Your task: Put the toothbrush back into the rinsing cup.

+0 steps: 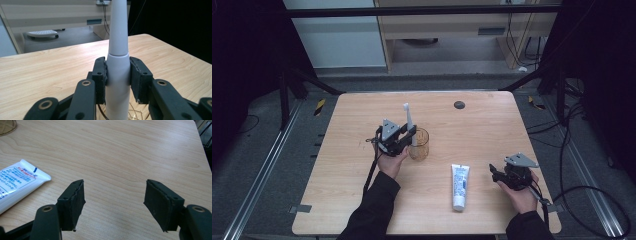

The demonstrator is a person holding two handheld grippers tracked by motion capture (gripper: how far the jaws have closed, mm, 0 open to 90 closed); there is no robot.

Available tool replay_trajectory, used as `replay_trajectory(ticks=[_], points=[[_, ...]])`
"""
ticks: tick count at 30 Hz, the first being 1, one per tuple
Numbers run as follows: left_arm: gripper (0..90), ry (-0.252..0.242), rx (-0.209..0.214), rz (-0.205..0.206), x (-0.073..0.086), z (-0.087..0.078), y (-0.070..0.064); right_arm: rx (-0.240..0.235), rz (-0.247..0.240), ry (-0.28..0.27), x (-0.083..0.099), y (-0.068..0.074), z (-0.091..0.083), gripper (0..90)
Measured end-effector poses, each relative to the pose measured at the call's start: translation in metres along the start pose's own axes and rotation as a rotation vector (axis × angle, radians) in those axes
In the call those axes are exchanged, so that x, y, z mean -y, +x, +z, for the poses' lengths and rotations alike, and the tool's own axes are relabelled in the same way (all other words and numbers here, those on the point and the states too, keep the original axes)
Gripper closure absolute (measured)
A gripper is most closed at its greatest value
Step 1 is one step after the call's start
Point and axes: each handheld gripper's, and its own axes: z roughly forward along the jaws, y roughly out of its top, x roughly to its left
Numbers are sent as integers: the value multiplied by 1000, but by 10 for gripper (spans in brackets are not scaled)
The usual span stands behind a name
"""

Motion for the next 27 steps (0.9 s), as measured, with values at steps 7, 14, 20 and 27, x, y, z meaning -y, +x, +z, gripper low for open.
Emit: replay_trajectory(ticks=[7, 14, 20, 27], points=[[671, 13, 5, 19, 2, -1, -2, 1, 1, -1, 0, 0, 0, 323], [667, 11, 4, 19, 3, -4, 0, 0, 0, 2, 0, 1, 0, 322], [620, -1, 2, 15, 4, -8, 1, -1, -1, 2, 0, 1, 0, 319], [573, 17, -7, 36, 6, -13, 2, 0, -3, 1, -1, 2, 1, 319]])
